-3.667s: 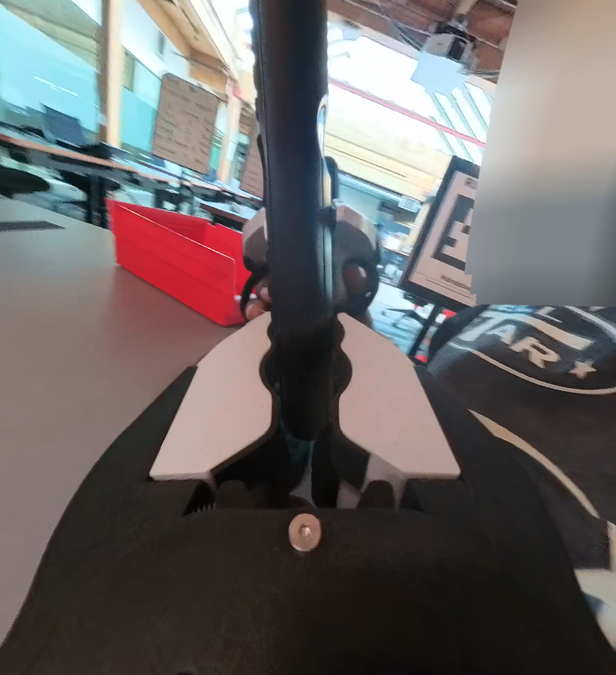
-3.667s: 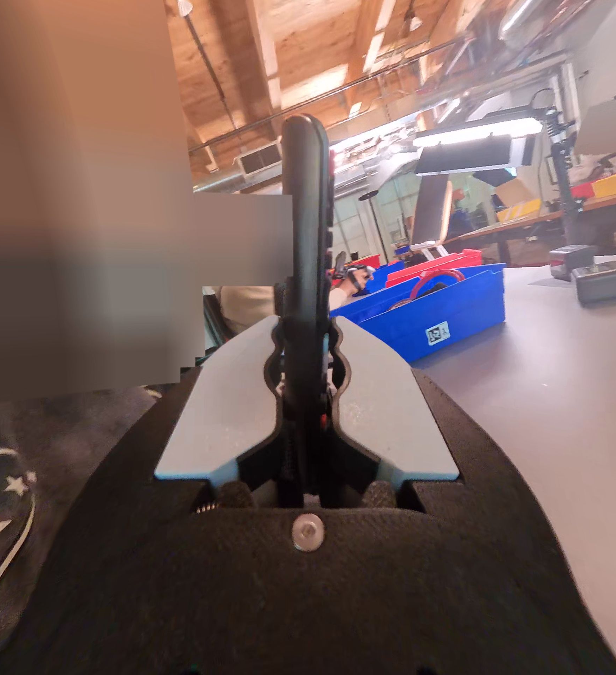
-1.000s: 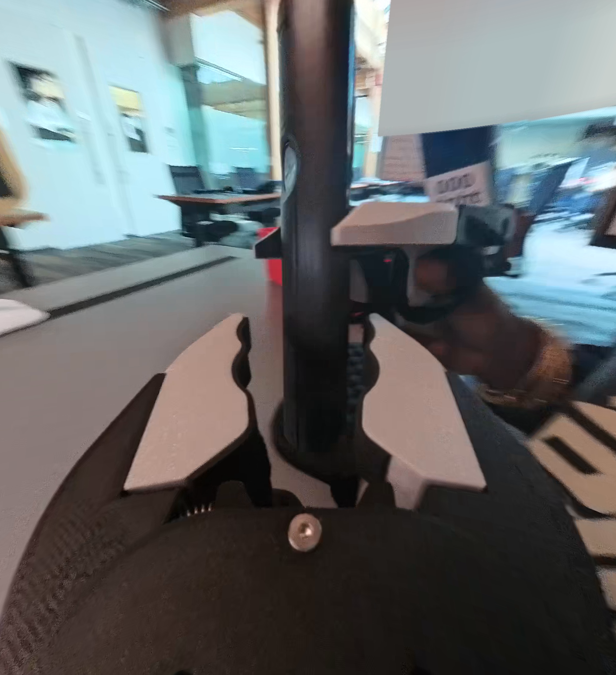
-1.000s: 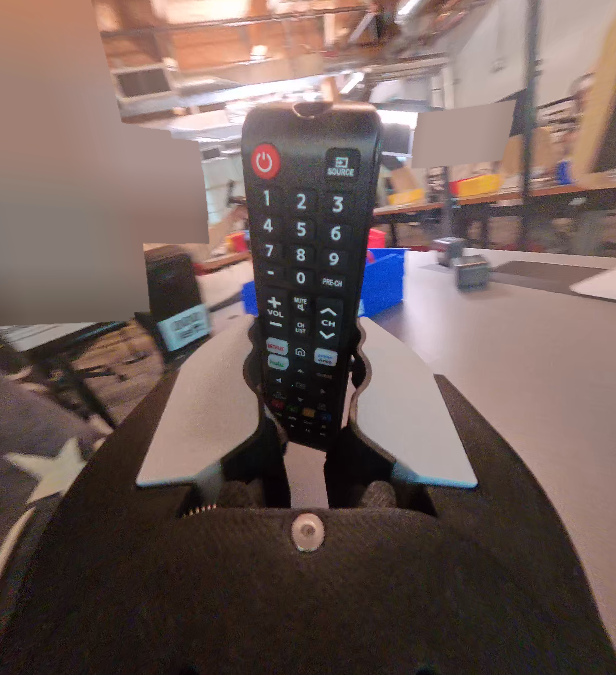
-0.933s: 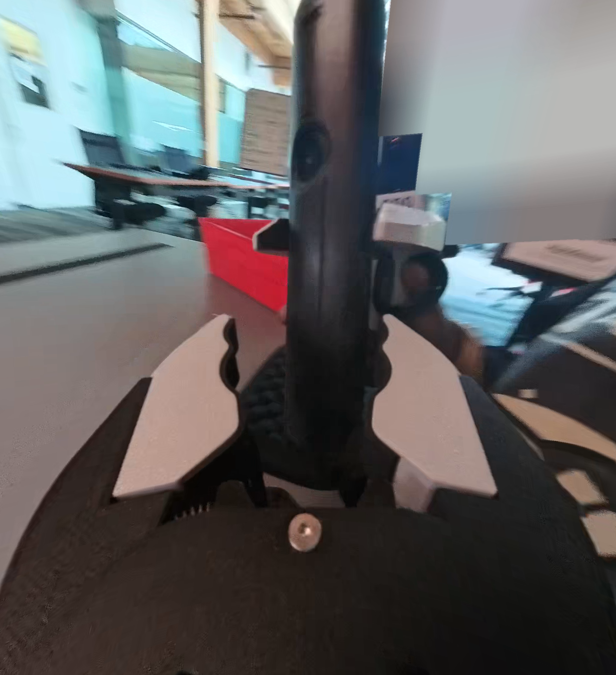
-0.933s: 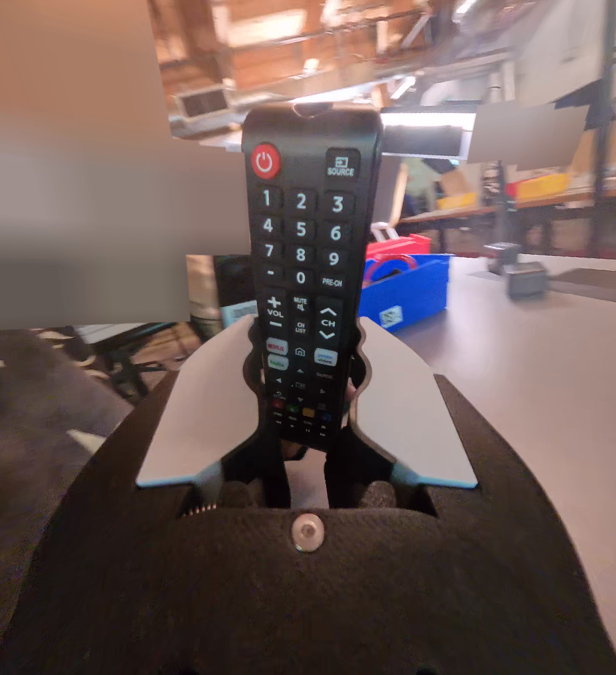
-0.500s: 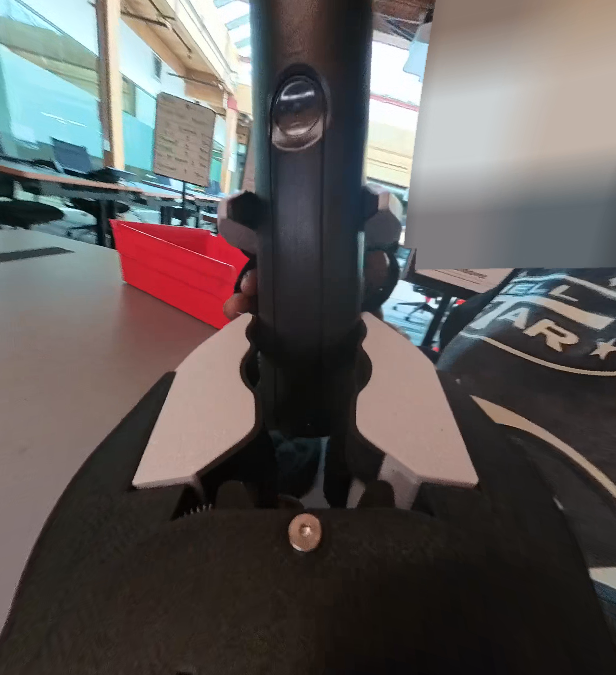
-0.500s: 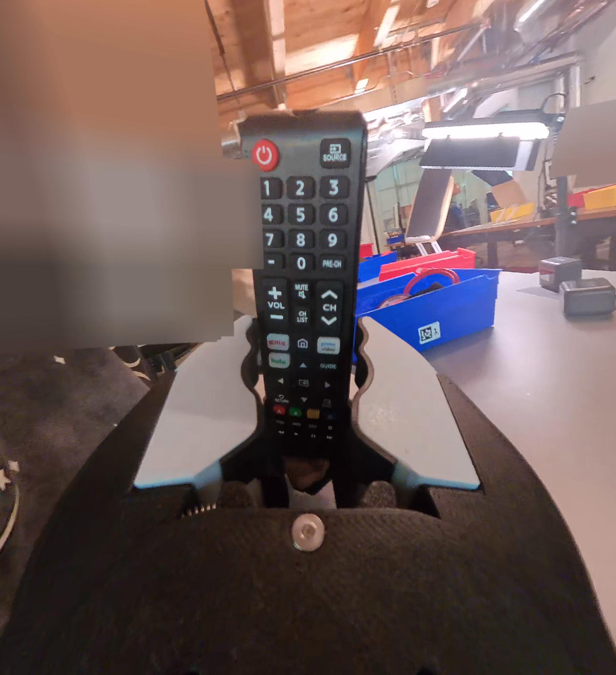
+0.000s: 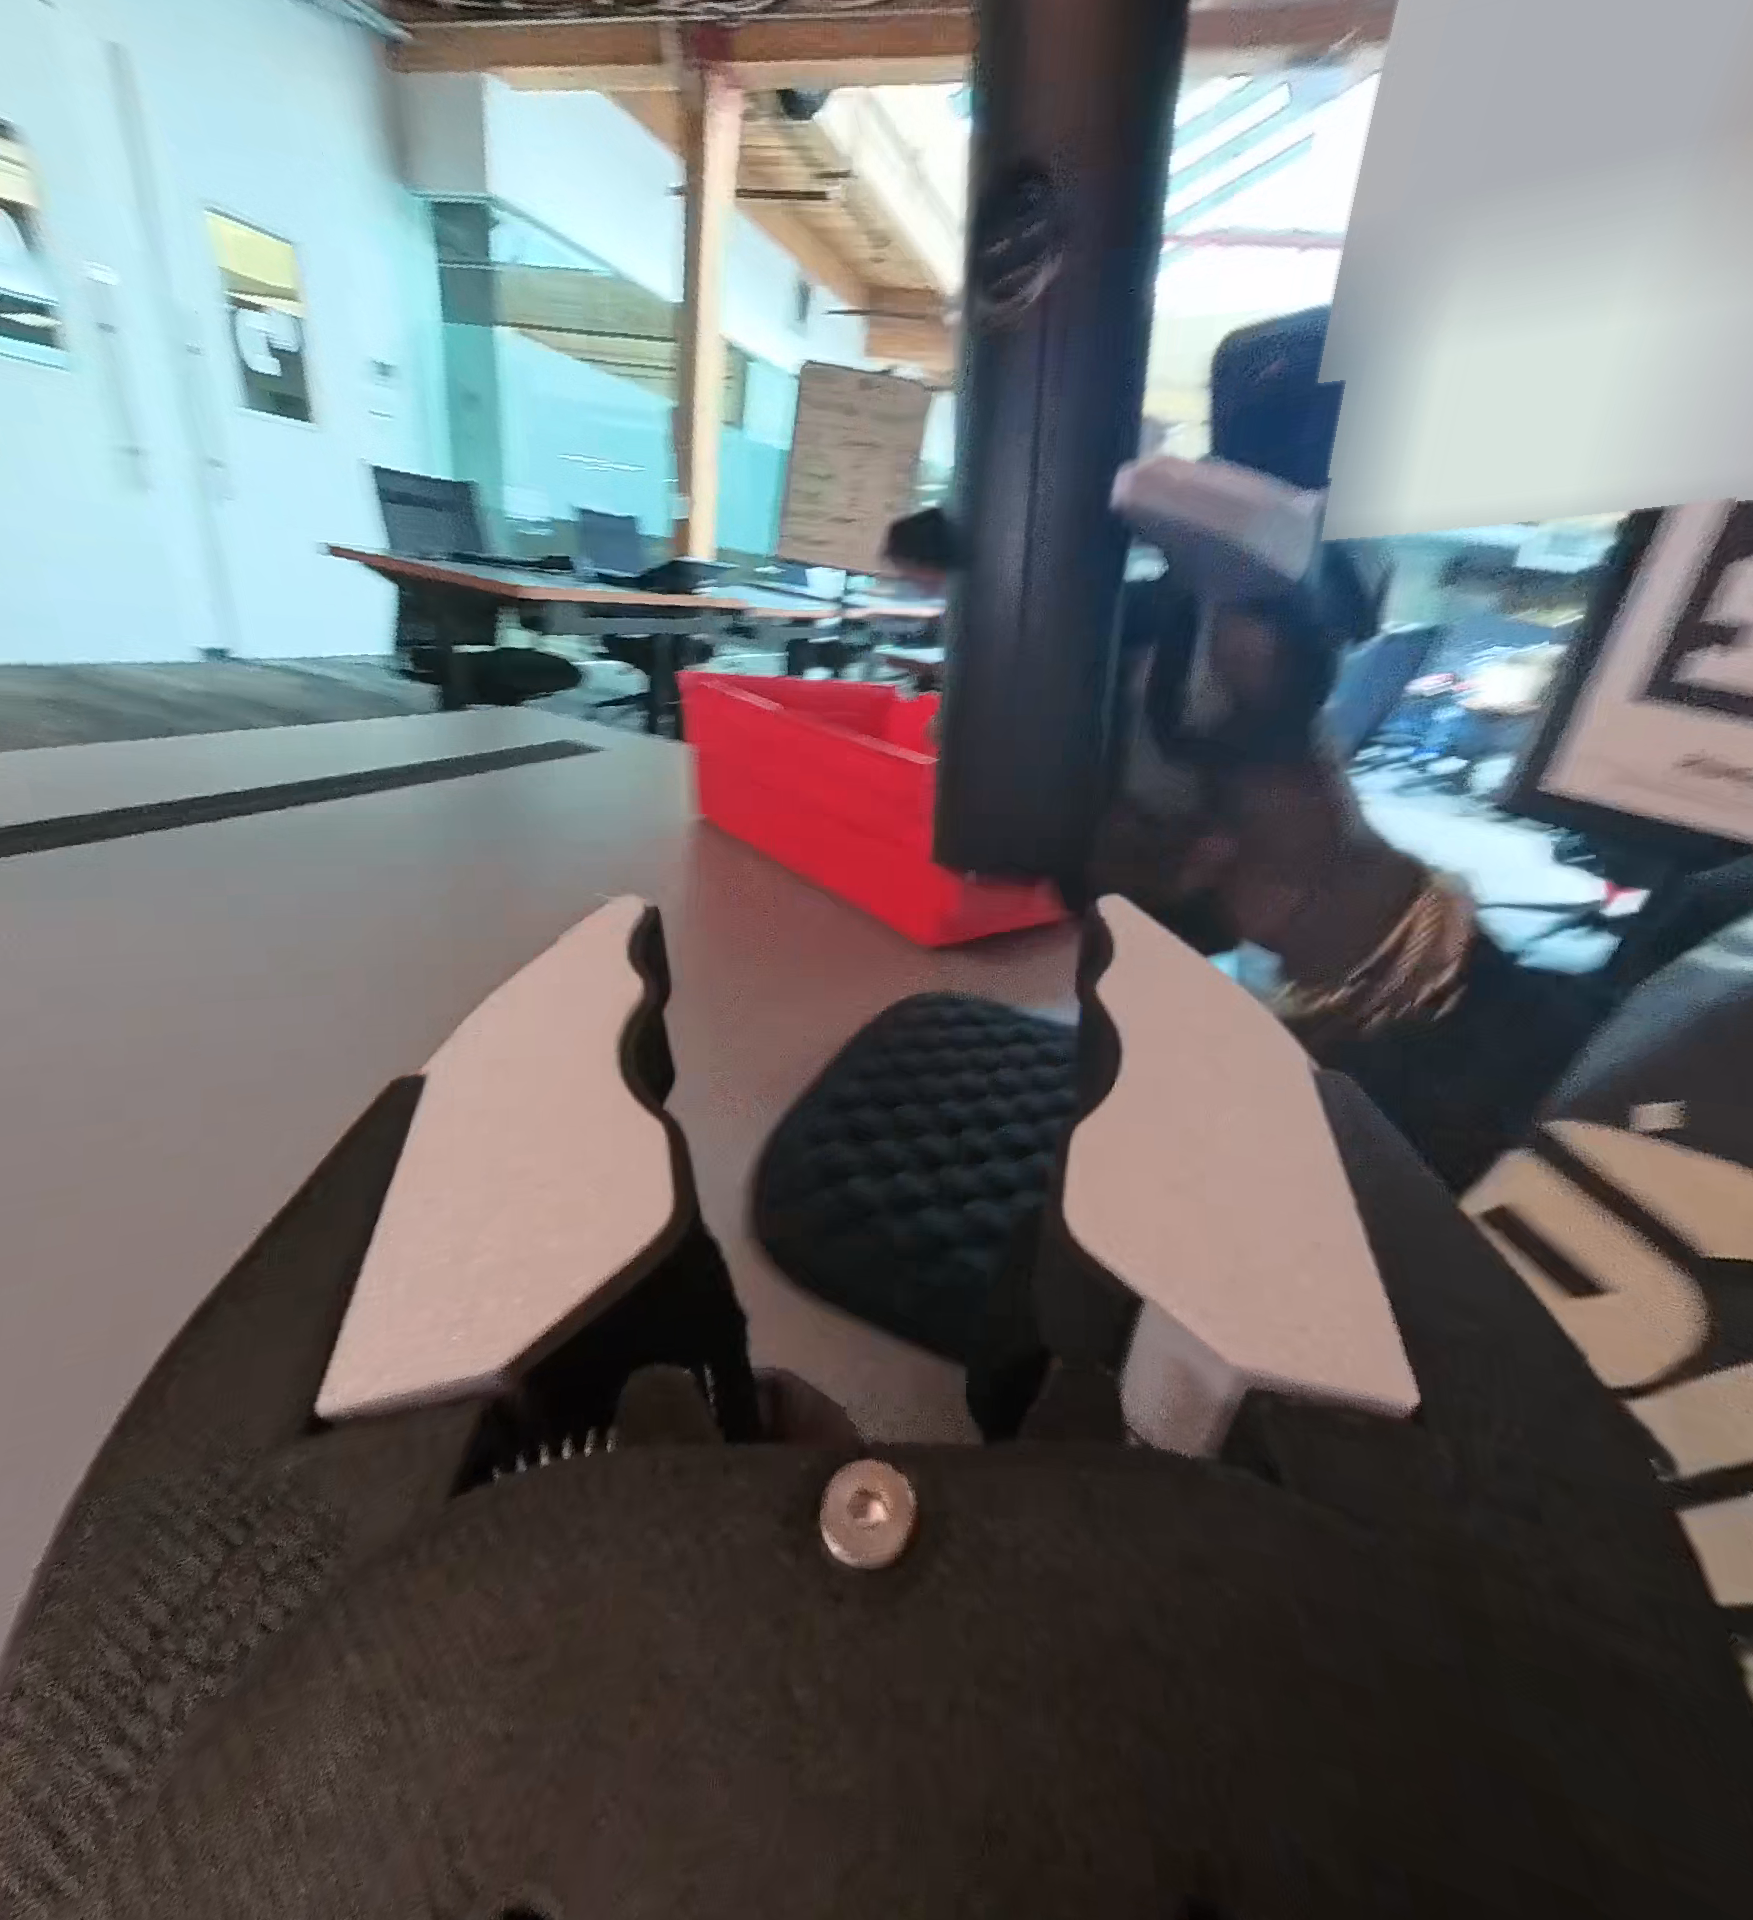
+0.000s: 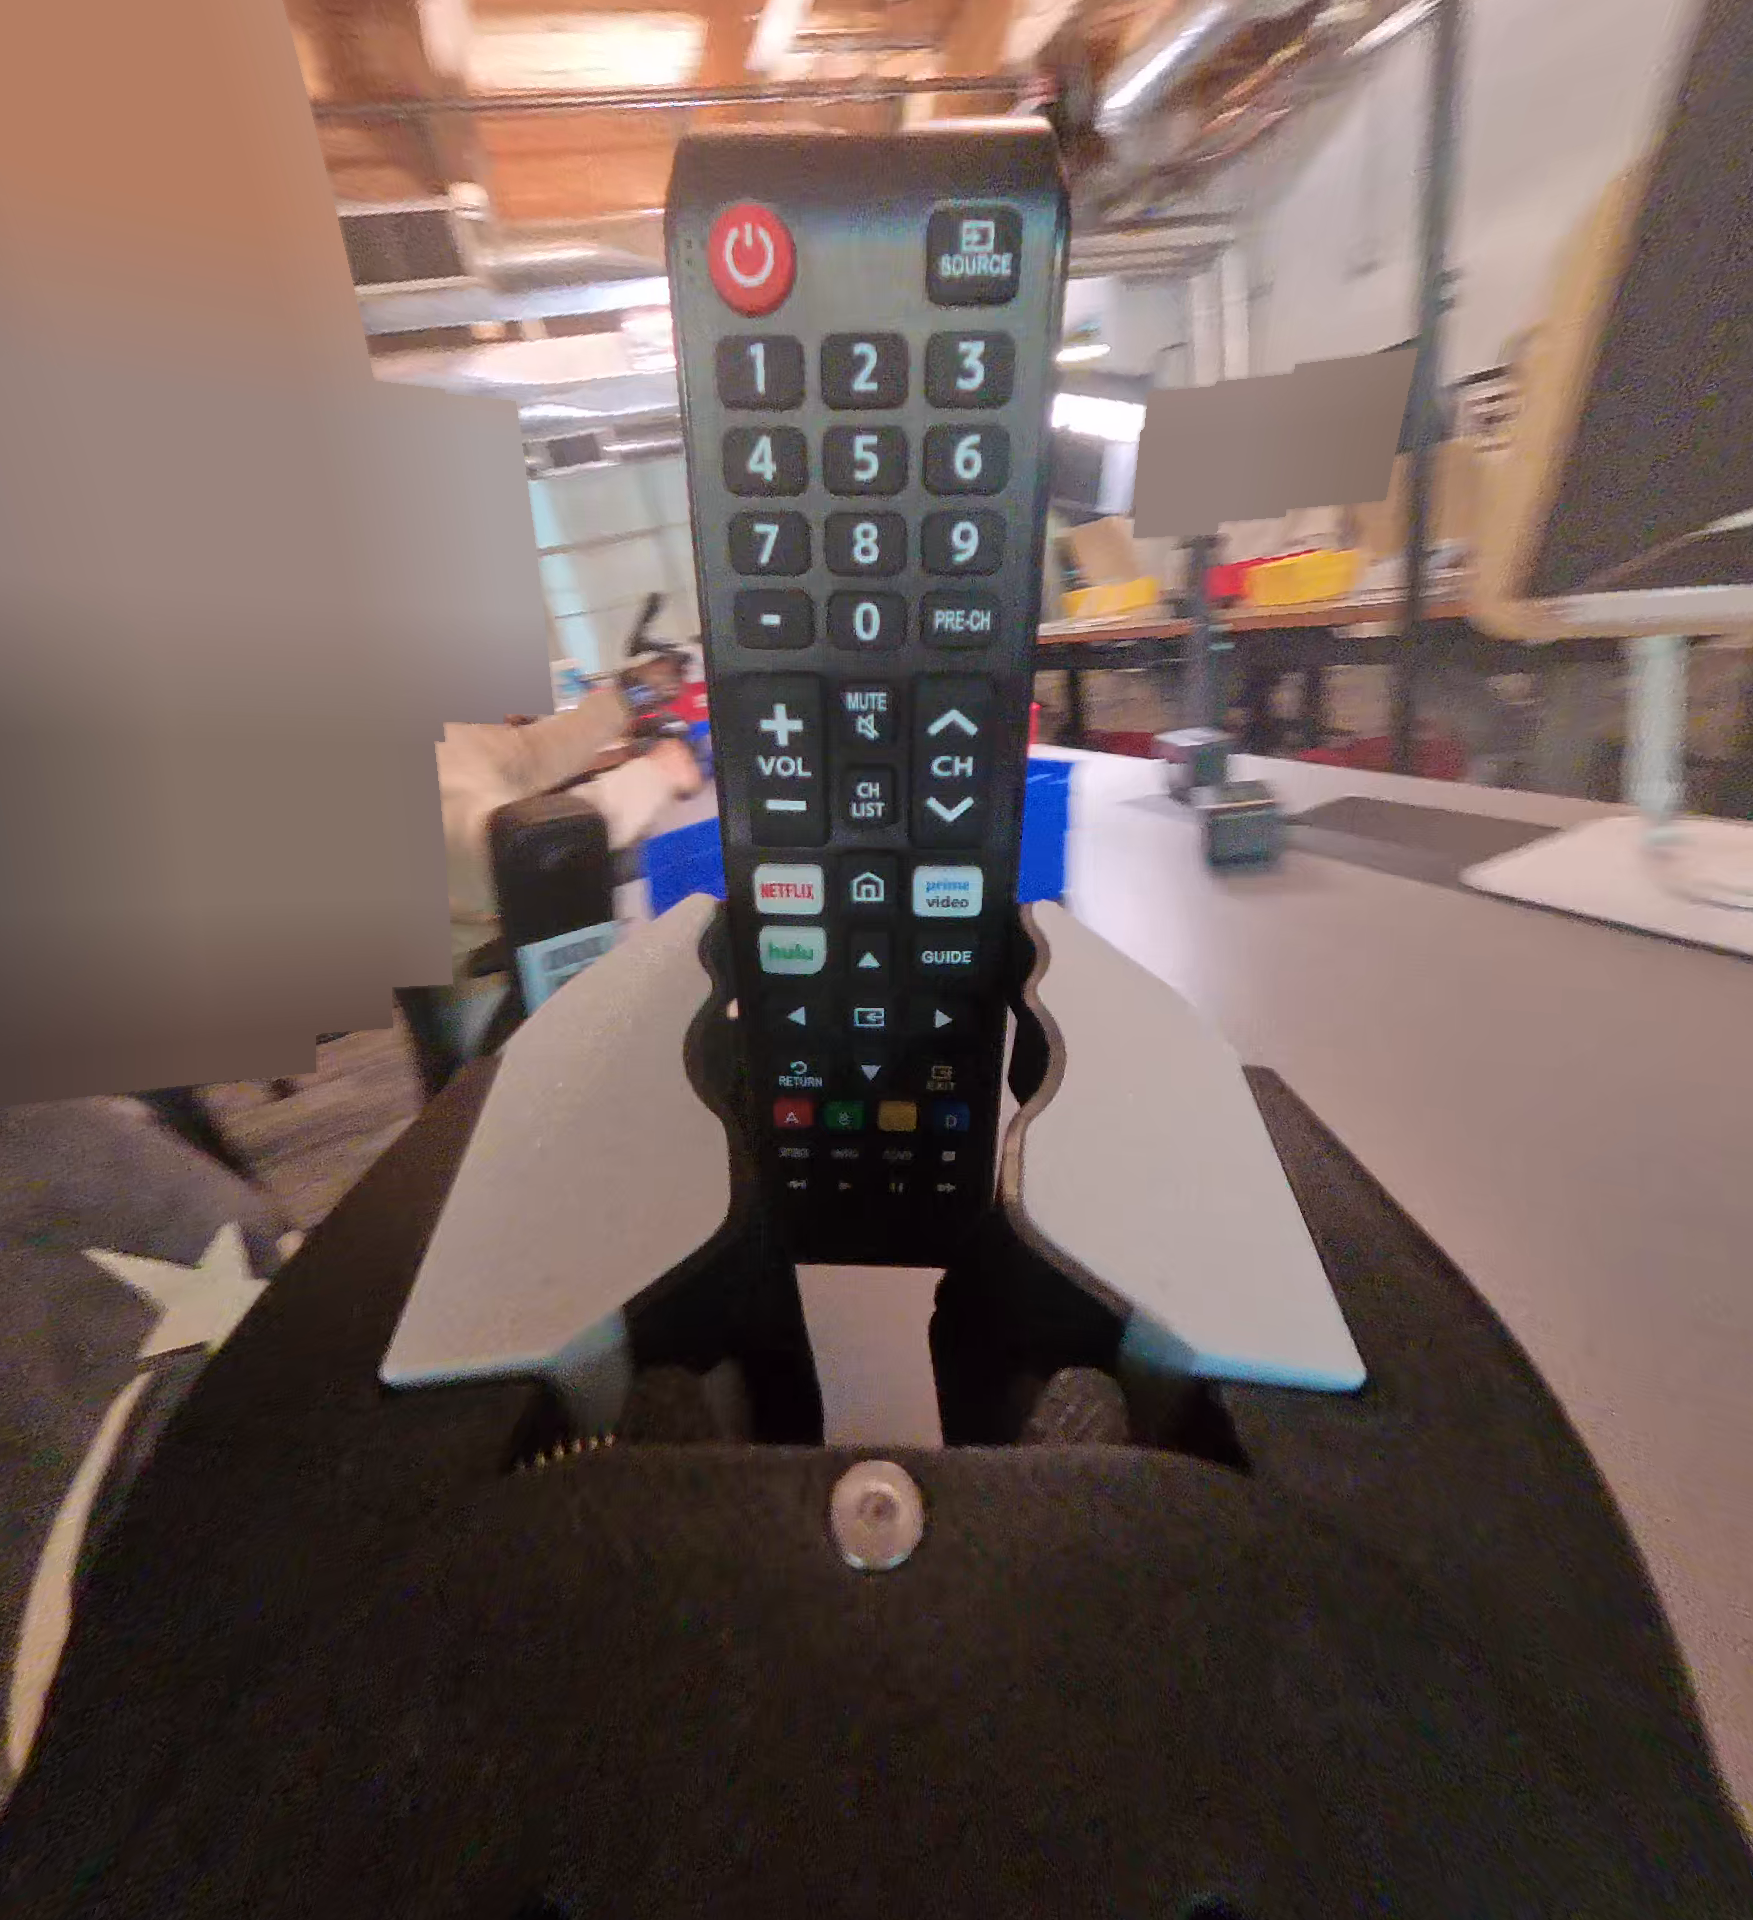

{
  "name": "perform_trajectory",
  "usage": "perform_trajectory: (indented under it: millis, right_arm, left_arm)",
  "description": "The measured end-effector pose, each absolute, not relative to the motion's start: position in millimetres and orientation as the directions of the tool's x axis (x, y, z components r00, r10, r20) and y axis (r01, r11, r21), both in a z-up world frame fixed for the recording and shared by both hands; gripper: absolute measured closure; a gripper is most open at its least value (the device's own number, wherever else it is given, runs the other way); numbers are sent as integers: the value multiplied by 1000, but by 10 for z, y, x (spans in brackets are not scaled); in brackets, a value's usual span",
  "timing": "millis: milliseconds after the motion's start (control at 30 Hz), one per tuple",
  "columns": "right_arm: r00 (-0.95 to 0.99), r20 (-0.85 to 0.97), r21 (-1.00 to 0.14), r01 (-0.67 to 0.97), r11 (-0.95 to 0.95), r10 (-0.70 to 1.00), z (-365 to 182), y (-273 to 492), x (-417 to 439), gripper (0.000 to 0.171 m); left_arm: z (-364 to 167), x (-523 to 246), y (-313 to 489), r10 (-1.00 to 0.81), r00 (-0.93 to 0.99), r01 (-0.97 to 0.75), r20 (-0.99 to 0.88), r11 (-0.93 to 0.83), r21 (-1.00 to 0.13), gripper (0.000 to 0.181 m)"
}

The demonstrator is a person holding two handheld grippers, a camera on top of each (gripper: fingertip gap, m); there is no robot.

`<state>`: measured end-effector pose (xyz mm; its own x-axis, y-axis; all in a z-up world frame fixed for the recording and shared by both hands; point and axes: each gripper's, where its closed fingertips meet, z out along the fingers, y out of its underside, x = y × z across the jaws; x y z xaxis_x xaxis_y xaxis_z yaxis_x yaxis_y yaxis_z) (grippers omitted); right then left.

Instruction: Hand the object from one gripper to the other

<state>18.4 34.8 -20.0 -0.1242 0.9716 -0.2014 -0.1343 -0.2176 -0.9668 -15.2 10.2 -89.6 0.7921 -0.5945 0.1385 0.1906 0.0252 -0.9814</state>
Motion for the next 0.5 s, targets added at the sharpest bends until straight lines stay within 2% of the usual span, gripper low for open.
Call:
perform_trajectory:
  millis: [167, 300, 367, 500]
  right_arm:
    - [317, -171, -981, -147, -129, 933, 28, 1385, 985, 120]
    - [679, -124, -992, -83, -92, 723, 5, 2156, 1730, 120]
    - [792, -106, -989, -23, -144, 602, -182, 2457, 1992, 120]
    - [898, -101, -932, 64, -356, 427, -776, 2878, 2291, 120]
  left_arm:
    - [-949, -485, 70, -467, 883, 117, 53, 109, -987, 106]
    - [-947, -518, 40, -492, 864, 187, 105, 120, -975, 106]
    - [-947, -515, 38, -498, 860, 192, 108, 119, -974, 106]
    - [-960, -490, 22, -509, 855, 179, 95, 118, -977, 106]
